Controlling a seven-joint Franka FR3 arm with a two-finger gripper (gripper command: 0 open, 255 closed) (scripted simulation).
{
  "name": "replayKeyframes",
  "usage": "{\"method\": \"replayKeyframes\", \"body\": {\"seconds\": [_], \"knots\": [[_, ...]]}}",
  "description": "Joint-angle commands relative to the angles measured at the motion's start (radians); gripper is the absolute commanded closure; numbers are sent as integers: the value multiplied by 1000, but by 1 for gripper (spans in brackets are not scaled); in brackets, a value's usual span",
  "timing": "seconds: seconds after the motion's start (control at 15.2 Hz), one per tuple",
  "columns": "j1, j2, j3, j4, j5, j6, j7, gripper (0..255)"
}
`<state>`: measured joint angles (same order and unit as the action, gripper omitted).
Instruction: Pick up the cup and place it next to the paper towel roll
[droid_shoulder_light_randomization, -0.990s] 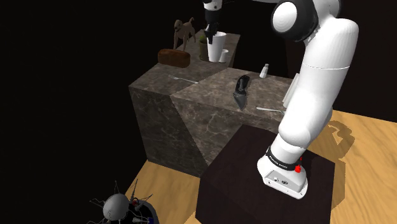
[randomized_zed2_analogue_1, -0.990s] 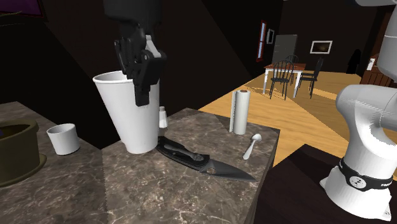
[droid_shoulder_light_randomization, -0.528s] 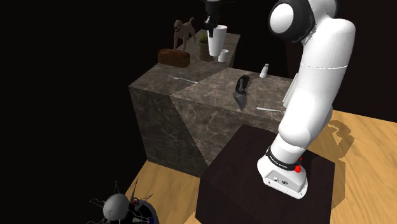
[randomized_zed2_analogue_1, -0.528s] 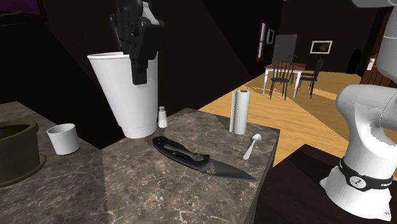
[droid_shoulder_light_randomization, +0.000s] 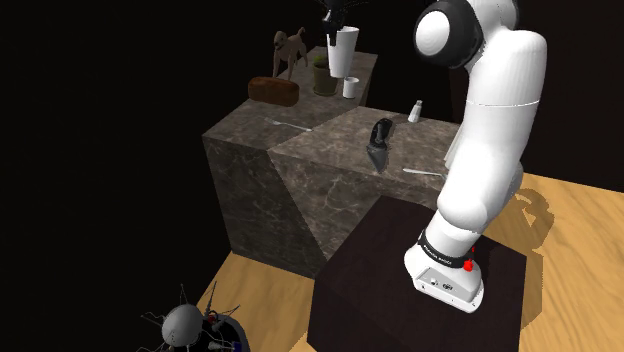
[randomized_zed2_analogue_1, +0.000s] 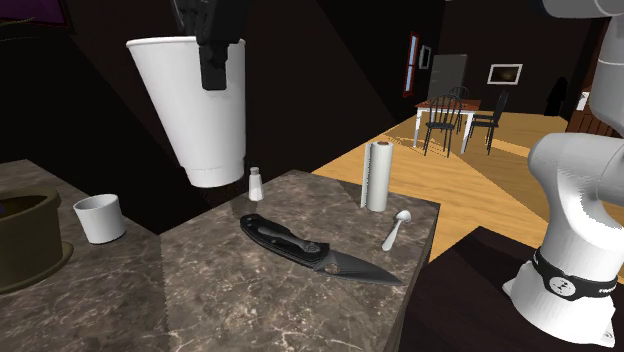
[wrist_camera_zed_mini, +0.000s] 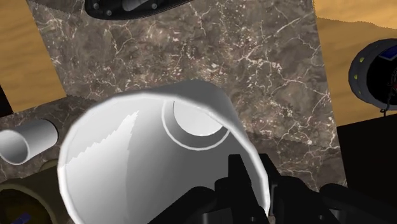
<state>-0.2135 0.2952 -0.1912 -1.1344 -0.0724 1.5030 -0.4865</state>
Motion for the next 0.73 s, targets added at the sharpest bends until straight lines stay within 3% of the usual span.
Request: {"method": "replayKeyframes", "body": {"seconds": [0.0,0.33,0.66], "knots": [[-4,18,-1,52,4,-34,-6,255],[-48,-126,-33,-153,-11,39,-84,255],[-96,-228,-72,-288,-22,84,-173,255]]}}
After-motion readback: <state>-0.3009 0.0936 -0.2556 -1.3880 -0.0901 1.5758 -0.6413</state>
